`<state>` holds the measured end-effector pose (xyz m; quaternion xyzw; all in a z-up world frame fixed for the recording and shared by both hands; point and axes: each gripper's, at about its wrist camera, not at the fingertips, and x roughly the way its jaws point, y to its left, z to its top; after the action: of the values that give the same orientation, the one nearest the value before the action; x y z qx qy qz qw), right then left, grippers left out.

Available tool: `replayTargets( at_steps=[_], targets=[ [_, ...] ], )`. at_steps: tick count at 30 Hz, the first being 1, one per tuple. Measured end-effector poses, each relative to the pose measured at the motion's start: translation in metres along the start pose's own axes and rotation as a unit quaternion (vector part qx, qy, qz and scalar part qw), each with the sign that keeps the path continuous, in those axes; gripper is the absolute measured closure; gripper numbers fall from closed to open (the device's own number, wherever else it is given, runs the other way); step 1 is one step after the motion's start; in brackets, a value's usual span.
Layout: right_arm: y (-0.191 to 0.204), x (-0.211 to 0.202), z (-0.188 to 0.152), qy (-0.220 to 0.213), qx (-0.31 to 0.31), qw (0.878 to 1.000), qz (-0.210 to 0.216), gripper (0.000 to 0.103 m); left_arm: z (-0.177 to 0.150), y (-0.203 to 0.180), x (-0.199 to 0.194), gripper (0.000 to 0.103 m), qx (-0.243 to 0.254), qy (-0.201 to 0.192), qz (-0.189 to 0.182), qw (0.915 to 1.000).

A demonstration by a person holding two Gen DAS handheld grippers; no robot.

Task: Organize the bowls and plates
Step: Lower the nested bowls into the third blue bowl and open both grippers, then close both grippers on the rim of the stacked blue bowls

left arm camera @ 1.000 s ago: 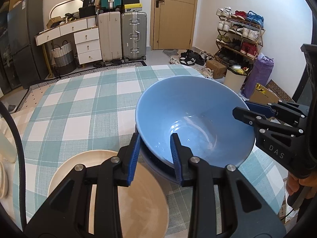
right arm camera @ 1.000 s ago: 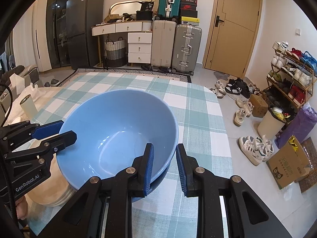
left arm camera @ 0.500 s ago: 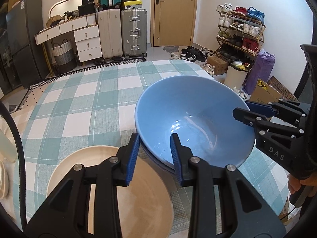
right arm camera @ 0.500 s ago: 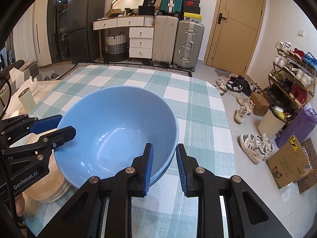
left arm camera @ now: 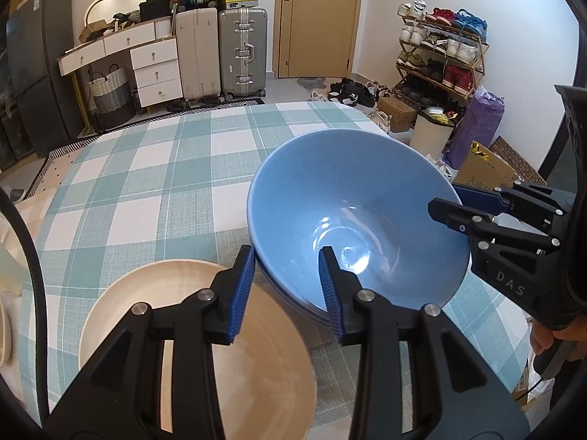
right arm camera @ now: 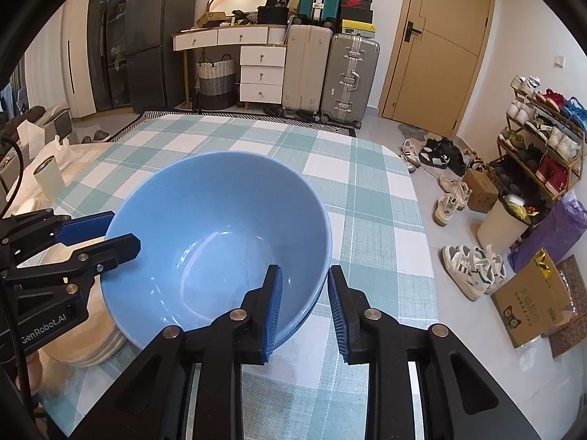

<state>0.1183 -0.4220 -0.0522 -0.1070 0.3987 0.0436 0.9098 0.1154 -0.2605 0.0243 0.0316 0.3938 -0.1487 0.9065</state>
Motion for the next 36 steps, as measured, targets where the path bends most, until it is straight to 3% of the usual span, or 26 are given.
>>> replayTargets(
  at_steps=[3, 5, 10, 16, 20, 21, 22, 36],
  targets=[
    [-0.001, -0.002, 0.000, -0.002, 0.002, 1.000, 0.009, 0.069, -0.001, -0.001, -0.001, 0.060, -0.003, 0.003, -0.006, 1.0000],
    [-0.003, -0.006, 0.000, -0.008, 0.005, 1.000, 0.015, 0.057, 0.000, 0.000, -0.002, 0.055, -0.004, 0.003, -0.006, 1.0000],
    [-0.008, -0.013, 0.003, -0.023, 0.016, 0.999, 0.024, 0.027, 0.003, 0.005, -0.007, 0.028, -0.015, -0.008, -0.017, 0.9997],
    [-0.014, -0.009, 0.005, -0.021, 0.035, 0.999, 0.034, 0.012, 0.010, 0.011, -0.008, 0.024, -0.023, -0.009, -0.017, 0.9996],
    [-0.015, -0.003, 0.003, -0.022, 0.043, 0.998, 0.038, 0.007, 0.011, 0.012, -0.004, 0.020, -0.022, -0.005, -0.014, 0.9997],
    [-0.015, -0.001, 0.003, -0.023, 0.045, 0.998, 0.041, 0.005, 0.011, 0.012, -0.002, 0.015, -0.021, -0.003, -0.012, 0.9997],
    [-0.015, 0.000, 0.003, -0.022, 0.048, 0.998, 0.043, 0.004, 0.011, 0.011, -0.001, 0.003, -0.020, -0.002, -0.010, 0.9998],
    [-0.028, 0.016, -0.003, -0.013, 0.084, 0.994, 0.068, 0.003, 0.014, 0.007, 0.015, 0.002, -0.027, 0.014, -0.028, 0.9991]
  ],
)
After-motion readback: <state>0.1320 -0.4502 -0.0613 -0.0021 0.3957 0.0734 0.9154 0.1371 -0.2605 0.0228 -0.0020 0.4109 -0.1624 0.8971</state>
